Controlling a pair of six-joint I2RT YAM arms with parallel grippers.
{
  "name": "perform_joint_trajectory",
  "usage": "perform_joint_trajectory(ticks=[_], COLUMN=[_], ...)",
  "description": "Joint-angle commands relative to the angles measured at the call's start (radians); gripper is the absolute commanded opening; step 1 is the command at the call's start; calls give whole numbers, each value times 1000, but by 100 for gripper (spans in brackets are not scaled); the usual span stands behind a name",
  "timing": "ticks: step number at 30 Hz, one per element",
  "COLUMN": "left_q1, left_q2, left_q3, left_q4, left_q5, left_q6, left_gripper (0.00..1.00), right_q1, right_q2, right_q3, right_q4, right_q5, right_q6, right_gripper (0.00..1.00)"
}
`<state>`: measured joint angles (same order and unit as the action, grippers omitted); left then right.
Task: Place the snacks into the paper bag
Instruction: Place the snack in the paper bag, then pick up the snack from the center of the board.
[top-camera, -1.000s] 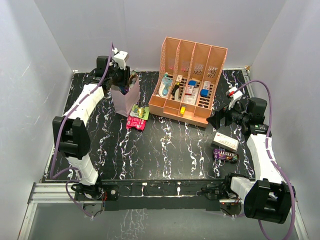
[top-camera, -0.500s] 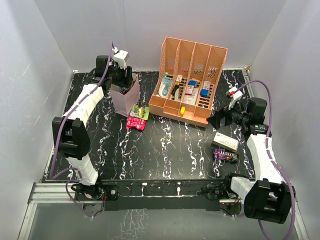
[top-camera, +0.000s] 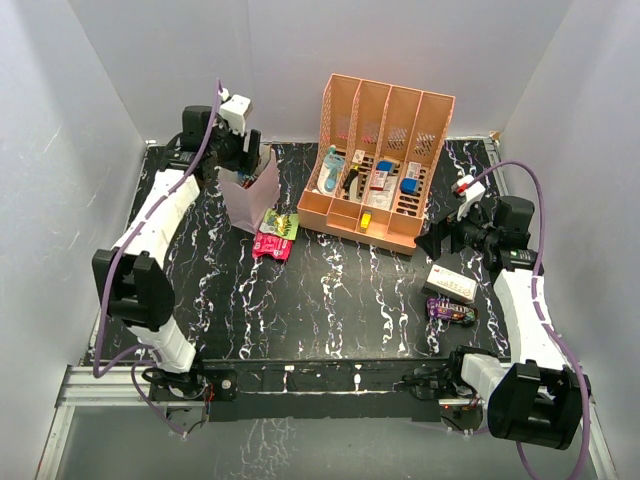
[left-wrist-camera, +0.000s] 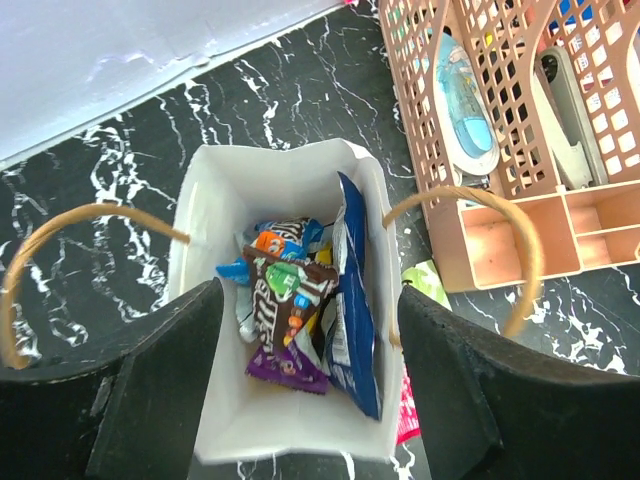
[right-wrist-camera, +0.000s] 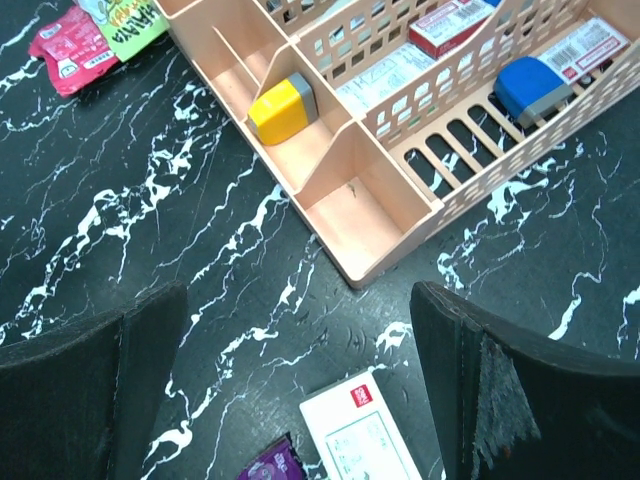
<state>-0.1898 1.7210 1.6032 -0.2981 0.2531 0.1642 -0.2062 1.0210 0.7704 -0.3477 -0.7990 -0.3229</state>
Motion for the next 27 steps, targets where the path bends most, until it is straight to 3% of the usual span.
perform_joint_trajectory(ticks=[1, 6, 14, 21, 27], left_q1=[2, 1, 2, 0, -2], left_q2=[-133, -217, -384, -512, -518], left_q3=[60, 41, -82, -248, -339], left_q4=[-102, -219, -351, -361, -304], left_q5=[-73, -123, -35, 137, 195], left_q6=[52, 132, 205, 248, 250], left_gripper=[71, 88, 93, 95, 95], right_q1=[-6, -6, -6, -6, -6], right_q2=[-34, -39, -40, -91, -81], right_q3=[69, 159, 185, 47, -40], right_q4=[-124, -423, -843, -869, -806], right_q5=[61, 177, 295, 418, 408], right_q6=[-113, -378, -775, -949, -1000], right_gripper=[98, 98, 99, 100, 100])
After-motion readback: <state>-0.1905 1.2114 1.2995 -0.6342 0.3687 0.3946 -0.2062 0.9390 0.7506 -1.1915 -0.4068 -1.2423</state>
